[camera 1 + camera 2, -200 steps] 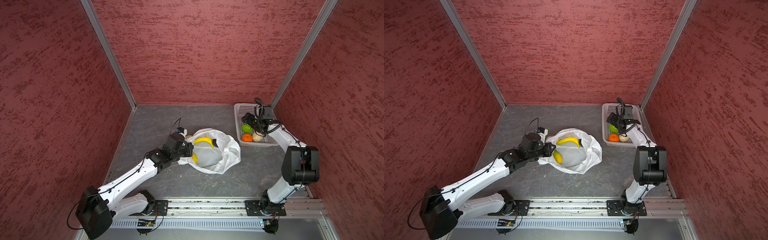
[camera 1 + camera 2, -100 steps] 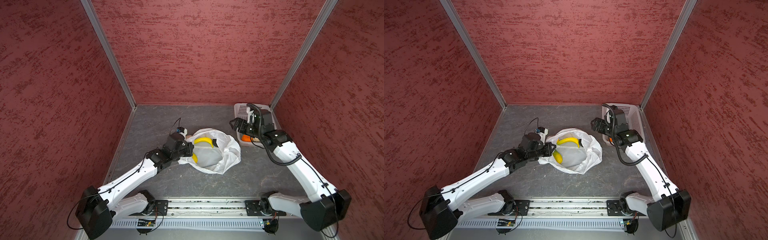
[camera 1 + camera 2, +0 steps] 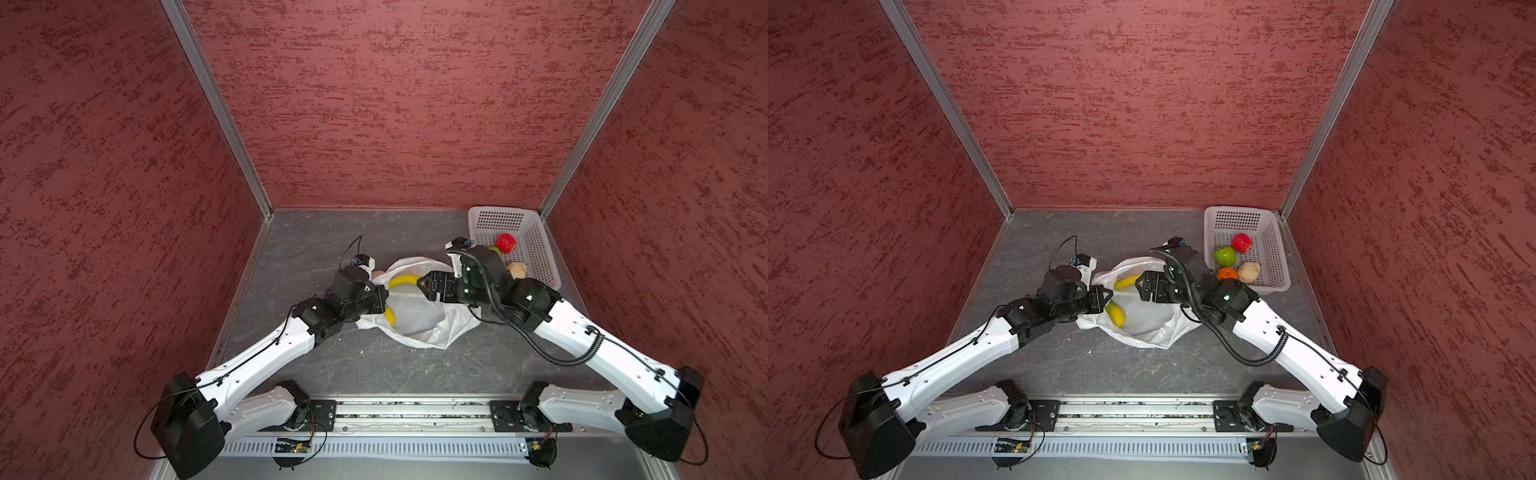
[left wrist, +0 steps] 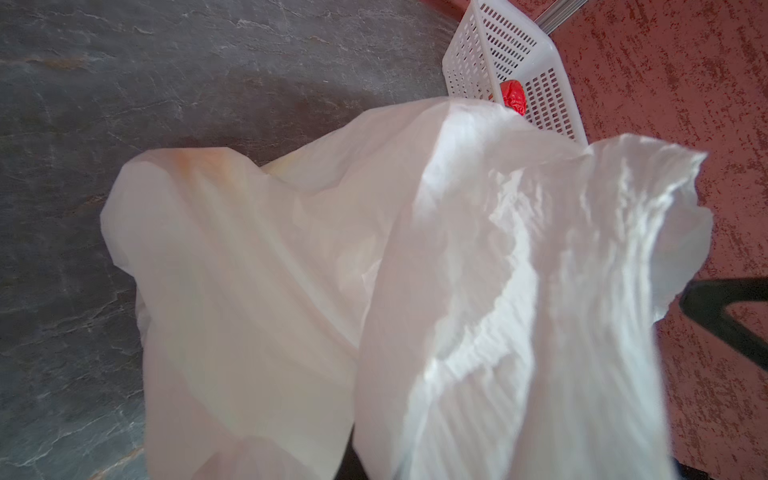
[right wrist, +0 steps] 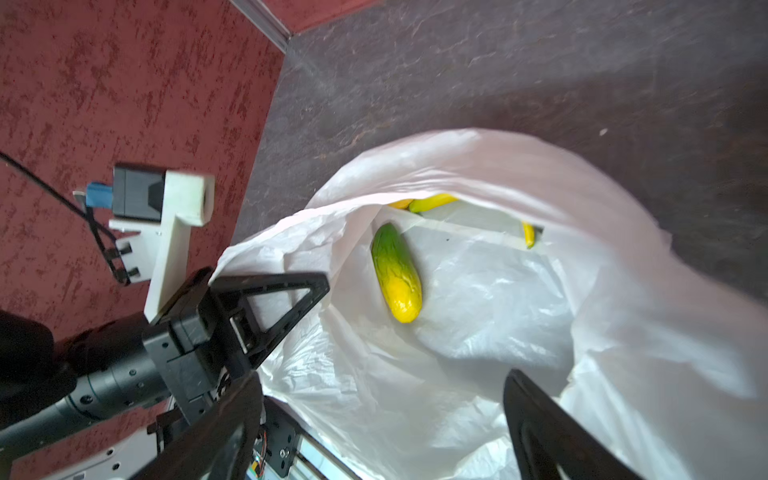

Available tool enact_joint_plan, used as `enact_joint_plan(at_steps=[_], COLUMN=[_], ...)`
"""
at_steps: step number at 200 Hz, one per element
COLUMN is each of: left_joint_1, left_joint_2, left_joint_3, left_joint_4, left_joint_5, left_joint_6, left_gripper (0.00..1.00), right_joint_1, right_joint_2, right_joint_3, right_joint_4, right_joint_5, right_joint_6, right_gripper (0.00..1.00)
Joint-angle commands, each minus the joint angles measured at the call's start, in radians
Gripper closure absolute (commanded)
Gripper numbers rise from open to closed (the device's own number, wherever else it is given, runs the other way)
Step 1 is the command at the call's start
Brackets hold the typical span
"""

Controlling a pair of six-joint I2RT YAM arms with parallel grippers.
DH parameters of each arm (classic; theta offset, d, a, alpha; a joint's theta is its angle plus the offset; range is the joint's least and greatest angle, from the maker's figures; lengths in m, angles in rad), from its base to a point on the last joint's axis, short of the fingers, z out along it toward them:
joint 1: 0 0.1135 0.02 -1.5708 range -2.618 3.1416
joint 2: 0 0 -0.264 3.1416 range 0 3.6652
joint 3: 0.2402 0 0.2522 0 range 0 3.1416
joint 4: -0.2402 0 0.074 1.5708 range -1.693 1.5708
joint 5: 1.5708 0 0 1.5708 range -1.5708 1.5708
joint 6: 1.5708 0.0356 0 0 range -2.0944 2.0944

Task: Untie the knot of the plastic bag and take out the fruit
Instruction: 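Move the right gripper back over the bag toward the green-yellow fruit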

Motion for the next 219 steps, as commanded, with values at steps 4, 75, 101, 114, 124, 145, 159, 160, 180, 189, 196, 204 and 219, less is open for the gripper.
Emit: enact_joint_plan(at_steps=[4,75,101,114,124,145,159,160,180,189,196,204,219], left_joint_1=[-0.008,-0.042,-0.096,-0.123,-0.144,-0.172,-0.181,-0.182,-0.184,-0.184,-0.183,-0.181,-0.178], left_joint_2=[0.008,0.0,-0.007,-0.014,-0.024,-0.043,-0.065,-0.068,-0.119,-0.141,-0.16,-0.173,-0.181], left_joint_3=[0.028,0.026,0.005,-0.016,-0.031,-0.069,-0.099,-0.101,-0.129,-0.131,-0.132,-0.13,-0.124], left_joint_4=[0.015,0.032,0.066,0.084,0.092,0.076,0.051,0.05,-0.009,-0.037,-0.055,-0.073,-0.105], left_joint_5=[0.007,-0.006,-0.028,-0.036,-0.042,-0.054,-0.052,-0.052,-0.071,-0.086,-0.097,-0.11,-0.121], left_joint_6=[0.023,0.018,0.023,0.024,0.029,0.015,-0.001,-0.002,-0.018,-0.017,-0.013,-0.006,0.005], left_gripper=[1.0,1.0,1.0,1.0,1.0,1.0,1.0,1.0,1.0,1.0,1.0,1.0,1.0], right_joint_1=[0.07,0.117,0.112,0.106,0.104,0.099,0.099,0.099,0.099,0.099,0.099,0.097,0.099], right_joint_2=[0.034,0.145,0.222,0.249,0.288,0.324,0.335,0.335,0.326,0.321,0.32,0.322,0.335], right_joint_3=[-0.001,-0.127,-0.171,-0.195,-0.212,-0.231,-0.242,-0.243,-0.279,-0.293,-0.3,-0.307,-0.309], right_joint_4=[0.008,0.142,0.194,0.217,0.23,0.227,0.224,0.225,0.277,0.307,0.325,0.347,0.378], right_joint_5=[0.079,0.118,0.123,0.118,0.115,0.115,0.111,0.11,0.087,0.082,0.086,0.092,0.11], right_joint_6=[0.046,0.047,0.09,0.124,0.144,0.174,0.185,0.186,0.194,0.195,0.197,0.198,0.205], right_gripper=[0.09,0.11,0.11,0.12,0.12,0.13,0.13,0.13,0.13,0.13,0.13,0.13,0.13])
